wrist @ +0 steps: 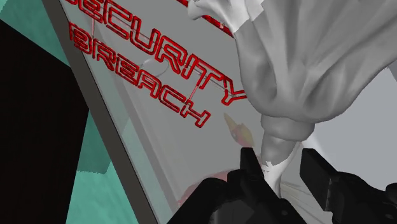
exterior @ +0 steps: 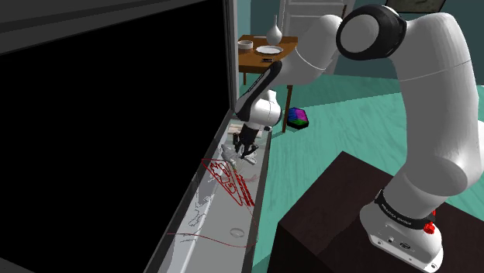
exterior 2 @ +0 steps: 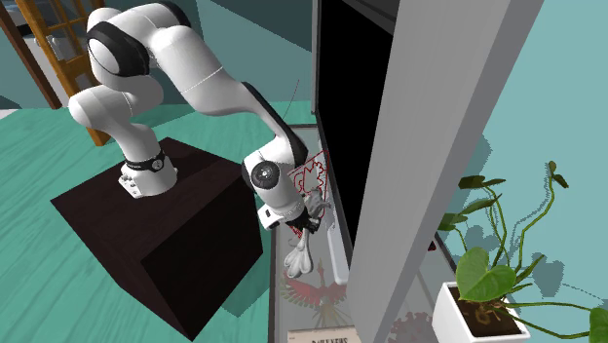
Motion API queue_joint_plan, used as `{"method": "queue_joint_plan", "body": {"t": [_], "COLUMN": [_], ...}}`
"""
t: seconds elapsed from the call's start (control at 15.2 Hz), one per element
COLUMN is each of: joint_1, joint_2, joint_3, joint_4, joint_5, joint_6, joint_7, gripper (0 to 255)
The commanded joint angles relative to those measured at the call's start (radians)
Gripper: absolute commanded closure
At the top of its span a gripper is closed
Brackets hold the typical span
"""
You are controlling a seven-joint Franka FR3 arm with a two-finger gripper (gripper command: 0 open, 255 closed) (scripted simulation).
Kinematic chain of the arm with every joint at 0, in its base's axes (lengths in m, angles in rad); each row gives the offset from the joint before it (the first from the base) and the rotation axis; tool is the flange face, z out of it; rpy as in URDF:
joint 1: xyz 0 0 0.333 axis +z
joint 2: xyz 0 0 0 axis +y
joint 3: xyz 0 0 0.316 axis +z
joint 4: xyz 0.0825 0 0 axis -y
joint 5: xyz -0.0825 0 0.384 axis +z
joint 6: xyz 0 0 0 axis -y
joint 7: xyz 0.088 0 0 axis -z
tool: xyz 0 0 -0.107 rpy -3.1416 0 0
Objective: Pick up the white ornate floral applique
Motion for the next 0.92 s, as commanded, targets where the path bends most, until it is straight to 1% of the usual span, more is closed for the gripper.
{"method": "queue_joint_plan", "body": {"t": [0.0, 0.73, 0.86], "joint_1": [0.003, 0.017, 0.017], "joint_2": [-0.024, -0.164, -0.166], "joint_3": [-0.004, -0.028, -0.029], "joint_4": [-0.009, -0.05, -0.051], "joint_5": [-0.005, -0.043, -0.043], "joint_6": [-0.013, -0.106, -0.107], "joint_7": [0.012, 0.085, 0.086], "gripper": [255, 255, 255]}}
